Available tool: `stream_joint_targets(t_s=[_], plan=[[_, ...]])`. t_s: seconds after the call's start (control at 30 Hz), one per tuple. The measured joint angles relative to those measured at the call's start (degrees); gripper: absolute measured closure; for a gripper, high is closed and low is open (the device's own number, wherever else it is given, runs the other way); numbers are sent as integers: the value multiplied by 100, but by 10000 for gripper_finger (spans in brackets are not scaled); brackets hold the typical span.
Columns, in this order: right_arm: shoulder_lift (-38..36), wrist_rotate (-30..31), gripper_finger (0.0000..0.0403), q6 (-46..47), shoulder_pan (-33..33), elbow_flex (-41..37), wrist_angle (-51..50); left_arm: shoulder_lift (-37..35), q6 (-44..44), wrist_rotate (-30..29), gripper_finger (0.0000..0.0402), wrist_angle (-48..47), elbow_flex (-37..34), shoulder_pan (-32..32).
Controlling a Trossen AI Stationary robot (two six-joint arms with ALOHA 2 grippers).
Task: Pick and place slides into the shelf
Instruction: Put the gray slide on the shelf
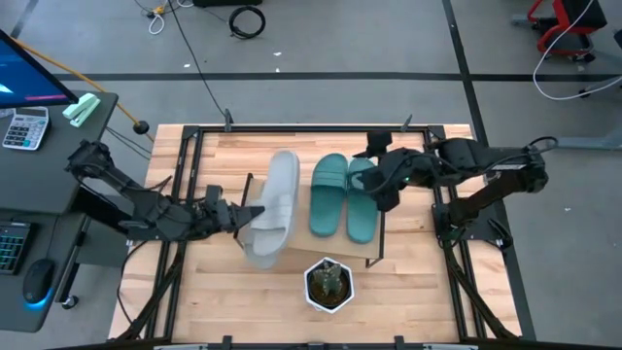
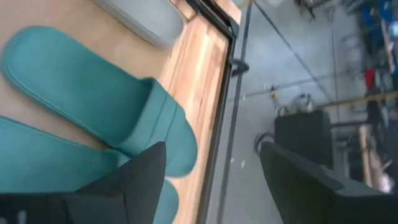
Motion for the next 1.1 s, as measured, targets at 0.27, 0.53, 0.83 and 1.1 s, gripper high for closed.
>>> stream_joint_targets(t_s=[0.27, 0.53, 0.83, 1.1], plan=[[-82, -11, 149, 424, -217, 0, -302, 560, -788, 18, 352, 0, 0, -9], [-36, -54, 159, 420, -370, -1, -308, 1161, -1835, 273, 352, 8, 0, -14], [-30, -214, 166, 422, -462, -1, -308, 1269, -1924, 447, 352, -1186, 526, -4], [-30, -228, 173, 422, -462, -2, -306, 1321, -1977, 713, 352, -3664, 1865, 7]])
